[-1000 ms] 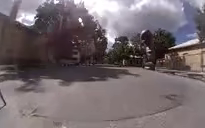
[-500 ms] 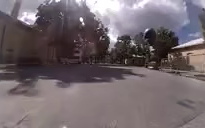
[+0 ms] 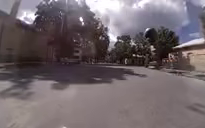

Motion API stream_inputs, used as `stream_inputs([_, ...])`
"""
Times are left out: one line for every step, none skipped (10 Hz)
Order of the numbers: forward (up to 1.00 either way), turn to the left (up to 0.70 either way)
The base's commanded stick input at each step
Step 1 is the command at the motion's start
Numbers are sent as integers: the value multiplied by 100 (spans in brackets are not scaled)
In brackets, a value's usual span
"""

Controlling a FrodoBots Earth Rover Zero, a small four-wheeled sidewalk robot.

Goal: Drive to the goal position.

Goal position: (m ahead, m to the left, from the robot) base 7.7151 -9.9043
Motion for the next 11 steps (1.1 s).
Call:
stream_inputs([30,-5])
stream_inputs([30,-10])
stream_inputs([30,-14])
stream_inputs([30,-14])
stream_inputs([30,-14])
stream_inputs([30,-14])
stream_inputs([30,-14])
stream_inputs([30,-9])
stream_inputs([30,0])
stream_inputs([30,1])
stream_inputs([30,-4])
